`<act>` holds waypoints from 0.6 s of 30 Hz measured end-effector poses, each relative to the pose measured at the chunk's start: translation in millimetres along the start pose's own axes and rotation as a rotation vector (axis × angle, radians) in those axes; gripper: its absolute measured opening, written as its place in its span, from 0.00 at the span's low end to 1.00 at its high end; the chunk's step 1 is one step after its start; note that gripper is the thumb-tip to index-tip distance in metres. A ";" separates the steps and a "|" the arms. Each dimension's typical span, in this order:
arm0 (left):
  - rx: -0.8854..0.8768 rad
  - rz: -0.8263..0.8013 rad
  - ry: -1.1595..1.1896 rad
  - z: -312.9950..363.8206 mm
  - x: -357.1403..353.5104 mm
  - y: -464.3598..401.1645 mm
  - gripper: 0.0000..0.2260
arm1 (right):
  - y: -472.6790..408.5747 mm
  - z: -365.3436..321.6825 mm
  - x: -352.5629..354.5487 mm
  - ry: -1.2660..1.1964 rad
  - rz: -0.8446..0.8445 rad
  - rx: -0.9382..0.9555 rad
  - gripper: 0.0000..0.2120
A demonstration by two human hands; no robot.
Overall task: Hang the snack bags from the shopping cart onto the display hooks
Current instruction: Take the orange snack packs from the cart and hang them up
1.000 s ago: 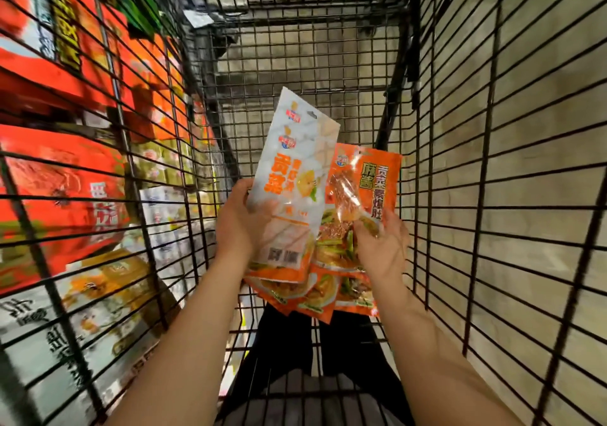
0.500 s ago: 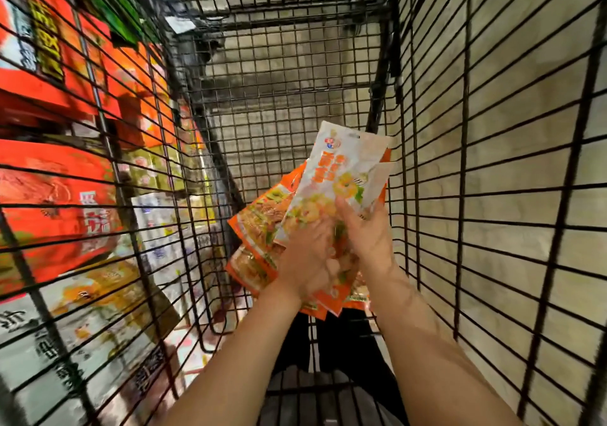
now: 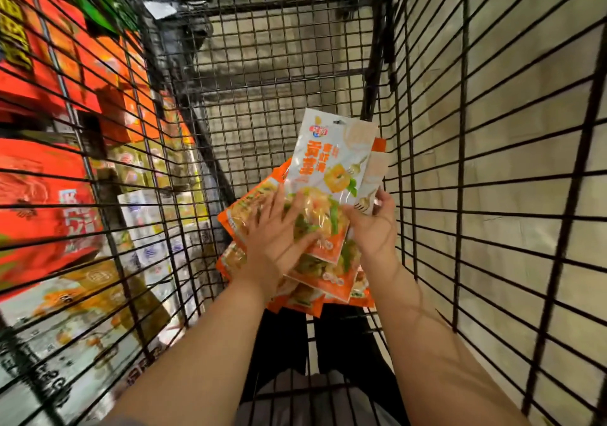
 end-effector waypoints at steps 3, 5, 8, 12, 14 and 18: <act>-0.022 0.001 -0.059 -1.7 -24.5 18.5 0.38 | 2.9 -11.9 0.9 0.120 0.010 0.061 0.28; -0.085 0.037 0.049 4.1 -35.1 30.1 0.36 | 4.4 -15.0 4.4 0.250 0.075 0.112 0.31; 0.015 0.192 0.296 10.0 -26.5 30.0 0.30 | 7.2 -1.7 7.2 0.418 0.057 -0.005 0.48; 0.167 0.190 0.796 13.8 -15.0 2.8 0.29 | 10.5 9.6 6.9 0.478 -0.005 -0.023 0.49; 0.219 0.144 1.002 16.0 -12.7 -11.2 0.31 | 9.7 5.8 9.8 0.474 0.013 0.012 0.47; 0.413 0.114 1.158 10.0 -9.4 -24.5 0.15 | 7.6 7.0 19.0 0.373 0.006 -0.074 0.47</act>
Point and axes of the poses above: each hand's wrist, its own y-axis away from the middle knuckle, its own x-axis out of the back of the hand, z = x × y, the point moved 7 cm from there along -y, towards the middle knuckle, and after that the axes turned 8 degrees about y, right-handed, at the moved point
